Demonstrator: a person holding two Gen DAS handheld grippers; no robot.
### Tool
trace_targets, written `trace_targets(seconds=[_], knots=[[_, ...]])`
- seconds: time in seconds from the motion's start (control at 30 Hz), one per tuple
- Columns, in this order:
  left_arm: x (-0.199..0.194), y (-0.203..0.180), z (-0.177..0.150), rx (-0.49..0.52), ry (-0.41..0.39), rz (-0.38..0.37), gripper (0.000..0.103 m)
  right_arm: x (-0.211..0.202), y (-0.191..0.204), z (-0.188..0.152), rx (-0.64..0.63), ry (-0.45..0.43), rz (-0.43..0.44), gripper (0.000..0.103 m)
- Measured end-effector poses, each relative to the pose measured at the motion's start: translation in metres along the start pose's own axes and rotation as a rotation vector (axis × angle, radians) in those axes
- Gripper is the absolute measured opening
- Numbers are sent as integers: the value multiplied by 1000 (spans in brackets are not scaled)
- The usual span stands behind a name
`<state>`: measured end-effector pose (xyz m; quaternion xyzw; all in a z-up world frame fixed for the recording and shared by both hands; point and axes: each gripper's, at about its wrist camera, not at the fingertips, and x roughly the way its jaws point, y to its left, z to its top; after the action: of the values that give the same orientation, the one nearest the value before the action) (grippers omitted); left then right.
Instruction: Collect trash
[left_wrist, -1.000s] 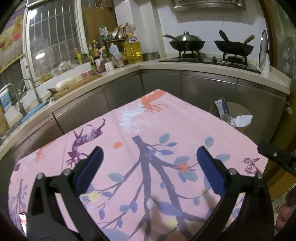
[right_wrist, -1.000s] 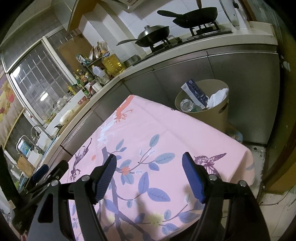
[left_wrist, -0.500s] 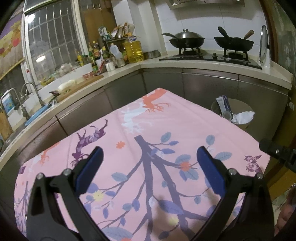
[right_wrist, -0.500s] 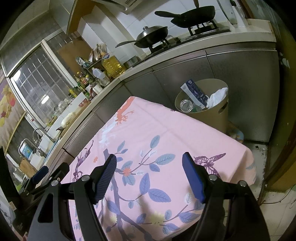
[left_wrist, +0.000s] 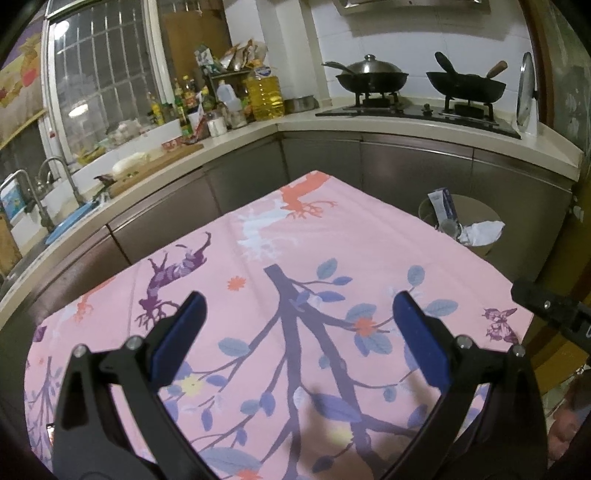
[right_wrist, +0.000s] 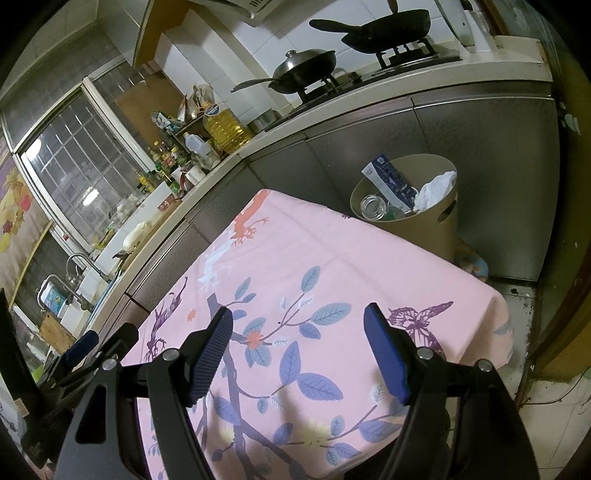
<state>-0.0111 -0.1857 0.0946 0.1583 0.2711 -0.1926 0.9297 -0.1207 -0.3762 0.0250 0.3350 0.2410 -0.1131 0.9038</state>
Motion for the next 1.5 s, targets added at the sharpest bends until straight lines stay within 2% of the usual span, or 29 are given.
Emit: trace_targets(seconds=[0.17, 0.5, 0.63, 1.5], knots=[[-1, 0, -1, 8, -7, 28, 97, -1, 0, -1, -2, -6, 0, 71], [0, 2, -3, 1, -2, 20, 97, -2, -1, -1, 7, -9, -5, 71], [3, 1, -5, 5, 22, 2, 97, -2, -1, -1, 10, -4, -5, 71], [8, 5, -7, -10, 42, 2, 97, -9, -1, 1, 21, -15, -3, 71]])
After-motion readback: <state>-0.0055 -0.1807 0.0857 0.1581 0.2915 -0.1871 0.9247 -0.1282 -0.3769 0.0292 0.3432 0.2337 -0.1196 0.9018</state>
